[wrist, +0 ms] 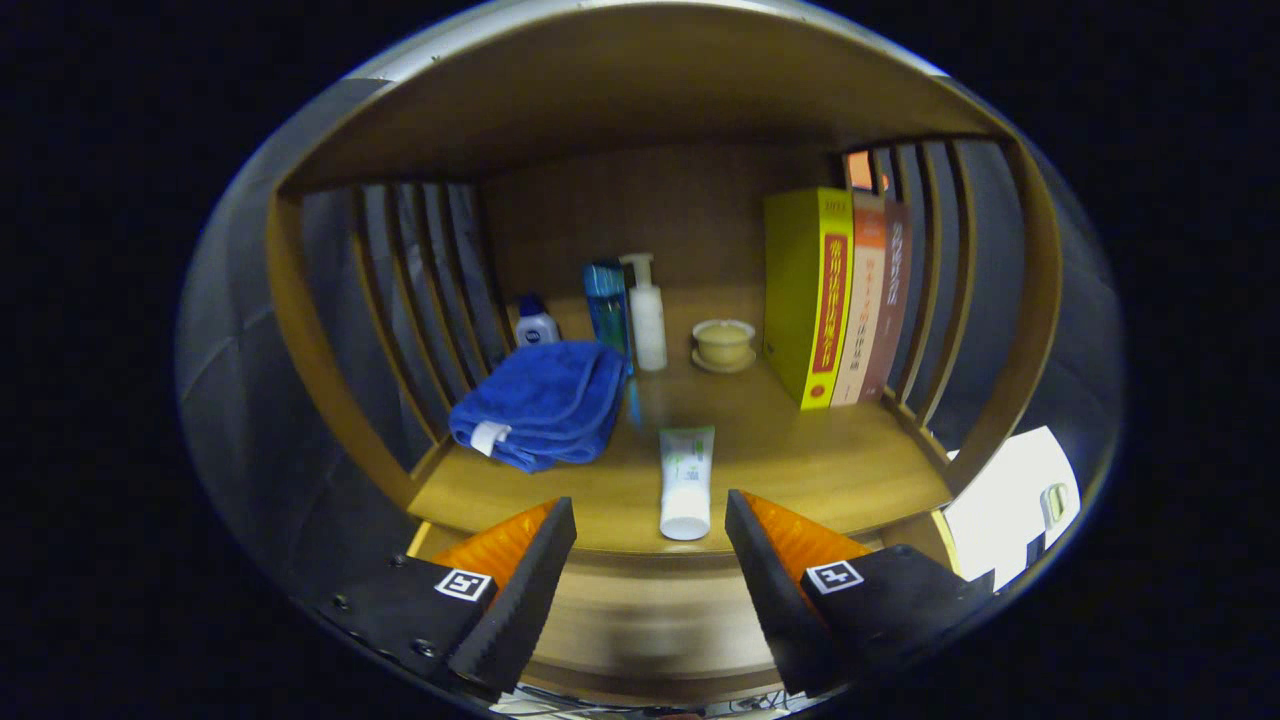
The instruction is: Pull open the drawer, take out the items inside it, and place them on the countertop above the cabinet.
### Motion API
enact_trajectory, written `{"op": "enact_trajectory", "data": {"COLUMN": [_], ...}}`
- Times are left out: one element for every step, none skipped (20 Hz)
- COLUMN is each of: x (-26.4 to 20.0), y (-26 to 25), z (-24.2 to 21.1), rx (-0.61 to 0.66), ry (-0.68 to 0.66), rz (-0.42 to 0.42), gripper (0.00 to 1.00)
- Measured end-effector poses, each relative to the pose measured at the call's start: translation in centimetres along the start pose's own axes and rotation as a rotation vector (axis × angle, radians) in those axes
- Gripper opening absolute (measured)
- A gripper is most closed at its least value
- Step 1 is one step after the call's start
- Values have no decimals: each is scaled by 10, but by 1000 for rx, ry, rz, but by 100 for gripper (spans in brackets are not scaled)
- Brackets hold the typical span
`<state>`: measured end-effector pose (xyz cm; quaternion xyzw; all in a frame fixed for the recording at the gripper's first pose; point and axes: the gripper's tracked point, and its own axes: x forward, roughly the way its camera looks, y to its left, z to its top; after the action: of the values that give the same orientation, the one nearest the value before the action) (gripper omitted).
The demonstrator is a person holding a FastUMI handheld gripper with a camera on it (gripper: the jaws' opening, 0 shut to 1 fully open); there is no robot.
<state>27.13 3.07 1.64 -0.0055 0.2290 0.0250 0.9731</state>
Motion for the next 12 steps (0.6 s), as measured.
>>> {"op": "enact_trajectory", "data": {"x": [-13,-26,-39,-51,-61,-72,-82,-92,-103,-111,-119,-125], "y": [3,6,11,15,23,31,34,37,39,40,38,34], "z": [4,5,3,0,-5,-11,-16,-22,-29,-37,-45,-53], "rx": [-18,-35,-45,-45,-41,-34,-30,-29,-31,-36,-37,-35], "ry": [-43,-79,-108,-136,-161,-186,-215,-249,-282,-309,-339,-364], "rz": [5,10,19,31,55,82,100,113,117,114,104,88], "gripper": [98,98,98,98,98,98,98,98,98,98,98,98]}}
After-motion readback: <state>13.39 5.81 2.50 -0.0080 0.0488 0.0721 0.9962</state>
